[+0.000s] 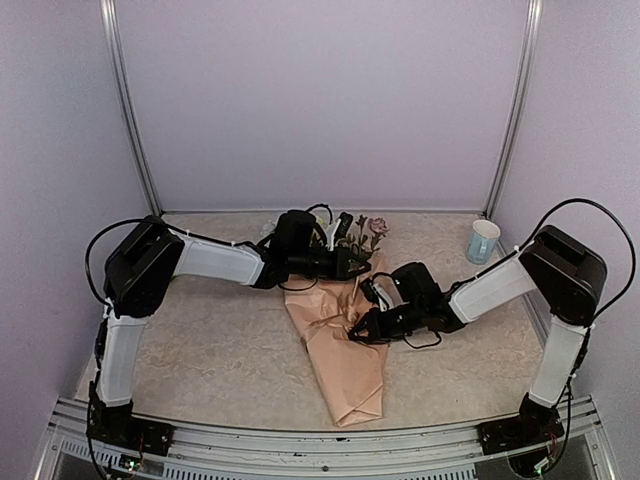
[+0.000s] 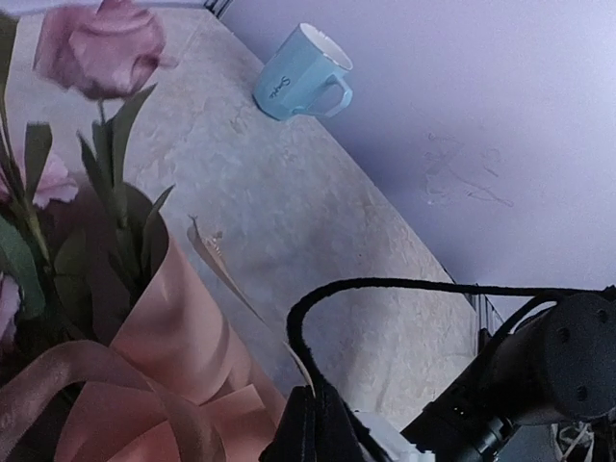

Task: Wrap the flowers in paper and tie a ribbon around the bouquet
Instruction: Cross the ribbon over the folded bouquet.

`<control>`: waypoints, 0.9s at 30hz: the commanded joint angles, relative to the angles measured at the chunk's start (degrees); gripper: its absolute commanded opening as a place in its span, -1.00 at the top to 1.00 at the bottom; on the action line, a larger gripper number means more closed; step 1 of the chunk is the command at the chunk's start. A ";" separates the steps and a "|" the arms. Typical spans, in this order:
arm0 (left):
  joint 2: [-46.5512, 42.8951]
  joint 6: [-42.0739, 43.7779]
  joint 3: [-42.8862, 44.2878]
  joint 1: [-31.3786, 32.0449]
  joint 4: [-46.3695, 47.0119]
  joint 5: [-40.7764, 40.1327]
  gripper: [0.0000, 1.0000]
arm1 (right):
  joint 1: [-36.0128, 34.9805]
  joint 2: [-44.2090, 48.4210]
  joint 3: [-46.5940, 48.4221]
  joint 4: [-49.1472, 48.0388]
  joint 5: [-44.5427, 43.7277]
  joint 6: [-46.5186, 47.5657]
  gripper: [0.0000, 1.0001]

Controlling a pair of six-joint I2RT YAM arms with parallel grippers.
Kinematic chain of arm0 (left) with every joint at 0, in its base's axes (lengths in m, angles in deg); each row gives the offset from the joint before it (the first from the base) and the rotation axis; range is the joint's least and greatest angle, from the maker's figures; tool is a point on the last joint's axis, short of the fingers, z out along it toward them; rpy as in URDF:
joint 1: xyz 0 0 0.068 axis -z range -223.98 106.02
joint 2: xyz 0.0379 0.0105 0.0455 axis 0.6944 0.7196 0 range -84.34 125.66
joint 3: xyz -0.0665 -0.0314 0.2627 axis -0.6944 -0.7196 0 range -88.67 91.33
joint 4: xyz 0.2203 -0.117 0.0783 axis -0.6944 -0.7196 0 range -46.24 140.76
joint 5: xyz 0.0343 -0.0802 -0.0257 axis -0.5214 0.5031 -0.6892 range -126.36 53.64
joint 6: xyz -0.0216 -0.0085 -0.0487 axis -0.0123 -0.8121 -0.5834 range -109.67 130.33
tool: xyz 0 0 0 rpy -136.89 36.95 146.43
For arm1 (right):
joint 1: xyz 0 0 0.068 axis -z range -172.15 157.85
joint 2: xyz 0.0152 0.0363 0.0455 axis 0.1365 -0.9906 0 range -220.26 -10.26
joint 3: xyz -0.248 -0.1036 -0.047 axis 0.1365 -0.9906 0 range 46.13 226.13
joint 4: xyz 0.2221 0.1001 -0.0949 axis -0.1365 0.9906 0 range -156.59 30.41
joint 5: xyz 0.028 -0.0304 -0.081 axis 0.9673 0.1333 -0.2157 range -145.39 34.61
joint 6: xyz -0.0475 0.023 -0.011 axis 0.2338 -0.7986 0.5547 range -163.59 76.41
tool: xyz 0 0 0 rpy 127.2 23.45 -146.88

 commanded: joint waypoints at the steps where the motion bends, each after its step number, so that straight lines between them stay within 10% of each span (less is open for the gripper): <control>1: 2.60 -5.25 -0.72 0.52 6.72 1.26 1.00 | 0.06 1.64 -1.44 -1.63 0.56 -1.18 0.79; 6: 2.97 2.36 0.18 1.50 -3.30 -5.35 0.90 | 0.08 2.44 -1.45 -0.61 0.02 -0.87 0.78; 8: 2.32 7.78 1.98 2.22 -9.70 -10.72 0.32 | 0.05 2.31 -1.19 -0.23 0.03 -0.82 0.79; 16: -2.07 28.96 9.75 3.43 -25.63 -29.84 -0.96 | 0.09 2.29 -0.53 0.87 0.24 -0.26 0.81; 21: -2.44 39.22 12.39 4.85 -30.11 -39.79 -0.98 | 0.08 2.09 0.19 1.43 0.34 0.09 0.82; 25: -14.62 43.34 -2.35 2.17 -21.19 -25.85 -0.91 | 0.13 2.02 0.44 1.78 0.47 0.27 0.83; 27: -21.66 49.49 -11.33 0.84 -17.43 -6.30 -0.11 | 0.14 1.83 0.58 1.95 0.55 0.38 0.84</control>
